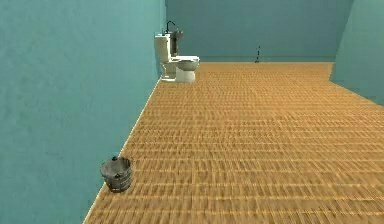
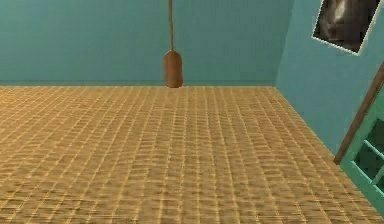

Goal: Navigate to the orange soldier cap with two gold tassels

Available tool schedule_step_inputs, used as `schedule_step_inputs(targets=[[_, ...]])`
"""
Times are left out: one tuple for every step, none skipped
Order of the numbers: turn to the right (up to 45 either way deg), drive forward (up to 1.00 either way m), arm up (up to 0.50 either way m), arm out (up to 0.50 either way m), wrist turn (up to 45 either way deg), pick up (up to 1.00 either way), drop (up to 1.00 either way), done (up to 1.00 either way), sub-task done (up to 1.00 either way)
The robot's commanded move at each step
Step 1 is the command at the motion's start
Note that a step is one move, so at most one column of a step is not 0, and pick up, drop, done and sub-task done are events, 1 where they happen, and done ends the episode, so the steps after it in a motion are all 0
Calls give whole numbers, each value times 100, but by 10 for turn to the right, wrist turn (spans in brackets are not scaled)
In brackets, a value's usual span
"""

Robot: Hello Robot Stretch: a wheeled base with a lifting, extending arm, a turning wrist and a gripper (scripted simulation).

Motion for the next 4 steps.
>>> schedule_step_inputs(targets=[[0, 100, 0, 0, 0, 0, 0, 0, 0], [0, 100, 0, 0, 0, 0, 0, 0, 0], [0, 100, 0, 0, 0, 0, 0, 0, 0], [0, 85, 0, 0, 0, 0, 0, 0, 0]])
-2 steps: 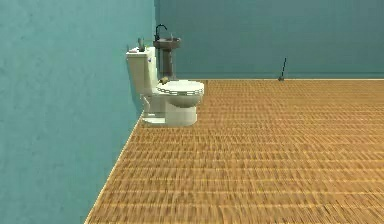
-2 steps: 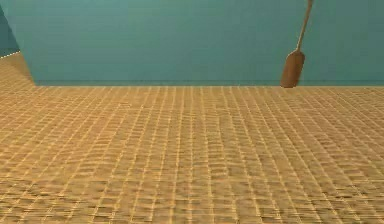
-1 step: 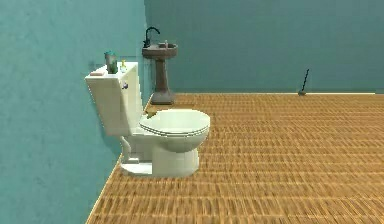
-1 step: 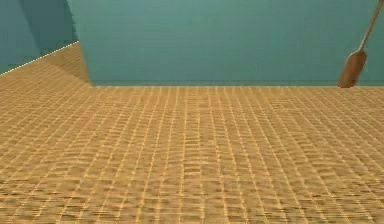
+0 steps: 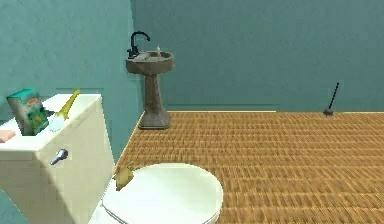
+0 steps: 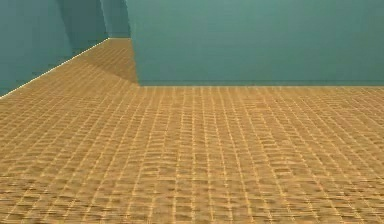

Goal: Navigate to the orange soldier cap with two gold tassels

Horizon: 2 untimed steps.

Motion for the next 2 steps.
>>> schedule_step_inputs(targets=[[-150, 0, 0, 0, 0, 0, 0, 0, 0], [0, 0, 0, 0, 0, 0, 0, 100, 0]])
